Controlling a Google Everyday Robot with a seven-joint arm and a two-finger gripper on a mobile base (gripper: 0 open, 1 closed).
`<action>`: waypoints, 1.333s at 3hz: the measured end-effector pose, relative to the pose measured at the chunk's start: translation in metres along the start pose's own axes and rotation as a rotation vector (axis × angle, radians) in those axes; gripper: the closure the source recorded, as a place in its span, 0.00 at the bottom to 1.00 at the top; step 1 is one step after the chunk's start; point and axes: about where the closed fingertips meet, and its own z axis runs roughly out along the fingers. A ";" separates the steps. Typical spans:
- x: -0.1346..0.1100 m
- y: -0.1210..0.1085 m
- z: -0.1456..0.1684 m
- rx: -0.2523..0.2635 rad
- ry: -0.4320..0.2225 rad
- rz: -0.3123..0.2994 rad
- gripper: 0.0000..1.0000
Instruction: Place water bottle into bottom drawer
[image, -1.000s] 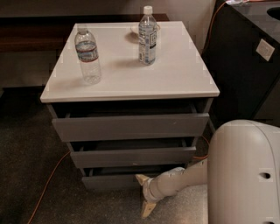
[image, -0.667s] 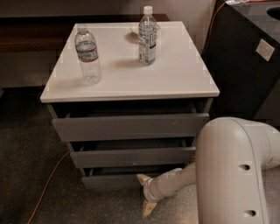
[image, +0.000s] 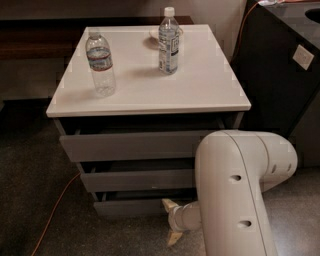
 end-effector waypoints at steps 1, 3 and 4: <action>0.011 -0.003 0.010 0.045 -0.012 0.006 0.00; 0.010 -0.005 0.034 0.164 -0.189 0.080 0.00; 0.002 -0.009 0.039 0.199 -0.239 0.063 0.00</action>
Offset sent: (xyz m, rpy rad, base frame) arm 0.0272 -0.0203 -0.0346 0.2784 -0.1362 -0.0541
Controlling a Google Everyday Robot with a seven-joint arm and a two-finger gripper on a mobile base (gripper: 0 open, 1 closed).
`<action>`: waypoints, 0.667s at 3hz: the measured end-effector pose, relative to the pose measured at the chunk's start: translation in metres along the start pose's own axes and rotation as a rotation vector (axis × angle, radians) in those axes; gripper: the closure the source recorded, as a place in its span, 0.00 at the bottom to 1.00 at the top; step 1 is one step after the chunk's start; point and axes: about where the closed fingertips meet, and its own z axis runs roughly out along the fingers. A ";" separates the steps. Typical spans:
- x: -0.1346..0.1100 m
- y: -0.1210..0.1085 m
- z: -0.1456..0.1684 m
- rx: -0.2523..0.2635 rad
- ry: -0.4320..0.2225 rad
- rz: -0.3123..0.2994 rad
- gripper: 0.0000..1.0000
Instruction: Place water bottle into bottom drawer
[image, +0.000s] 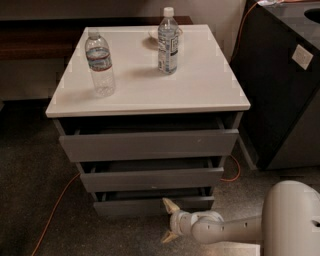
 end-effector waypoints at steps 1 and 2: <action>-0.004 -0.002 0.007 0.002 -0.015 -0.004 0.00; -0.001 -0.005 0.018 -0.011 -0.016 0.017 0.00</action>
Offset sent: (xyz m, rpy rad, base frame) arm 0.0655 -0.0426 -0.0215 0.0502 0.0619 0.0096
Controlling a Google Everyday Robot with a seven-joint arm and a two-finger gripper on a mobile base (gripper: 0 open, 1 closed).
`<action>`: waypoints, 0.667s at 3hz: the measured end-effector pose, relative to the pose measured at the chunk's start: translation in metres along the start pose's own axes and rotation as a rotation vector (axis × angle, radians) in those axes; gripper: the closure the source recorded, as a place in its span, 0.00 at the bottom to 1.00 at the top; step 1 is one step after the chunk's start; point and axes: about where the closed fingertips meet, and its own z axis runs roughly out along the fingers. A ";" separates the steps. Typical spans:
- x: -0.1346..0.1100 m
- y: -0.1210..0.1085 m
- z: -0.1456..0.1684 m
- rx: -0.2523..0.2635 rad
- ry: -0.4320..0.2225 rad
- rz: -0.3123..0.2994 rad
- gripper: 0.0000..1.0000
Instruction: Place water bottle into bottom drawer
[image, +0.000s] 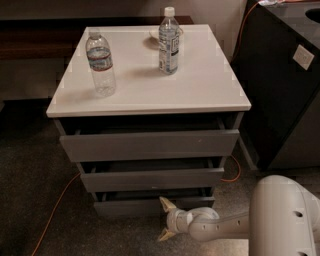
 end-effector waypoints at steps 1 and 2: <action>0.013 -0.006 0.009 -0.022 0.014 0.012 0.00; 0.037 -0.021 0.014 -0.041 0.026 0.002 0.00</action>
Offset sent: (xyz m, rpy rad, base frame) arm 0.0863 -0.0723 -0.0379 -0.0132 0.1178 -0.0346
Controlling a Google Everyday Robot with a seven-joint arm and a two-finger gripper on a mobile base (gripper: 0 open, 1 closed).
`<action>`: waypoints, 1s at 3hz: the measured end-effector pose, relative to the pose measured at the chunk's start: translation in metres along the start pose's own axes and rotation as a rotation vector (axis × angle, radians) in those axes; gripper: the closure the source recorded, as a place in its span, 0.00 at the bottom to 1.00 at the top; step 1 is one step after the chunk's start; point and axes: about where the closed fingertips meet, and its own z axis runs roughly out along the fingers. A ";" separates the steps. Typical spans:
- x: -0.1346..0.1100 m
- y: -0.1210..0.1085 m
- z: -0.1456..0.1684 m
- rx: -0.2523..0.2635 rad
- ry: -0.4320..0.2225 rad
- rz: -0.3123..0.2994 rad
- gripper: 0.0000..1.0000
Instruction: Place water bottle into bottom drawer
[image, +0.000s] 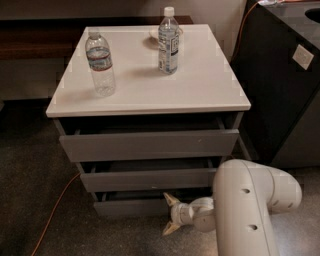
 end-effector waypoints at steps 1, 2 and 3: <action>0.026 -0.017 -0.001 0.000 -0.003 0.031 0.00; 0.054 -0.031 0.001 0.011 -0.022 0.073 0.00; 0.072 -0.034 0.005 0.016 -0.031 0.096 0.00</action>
Offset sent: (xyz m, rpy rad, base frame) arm 0.0574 -0.0694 -0.0266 0.0685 0.0437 -0.0743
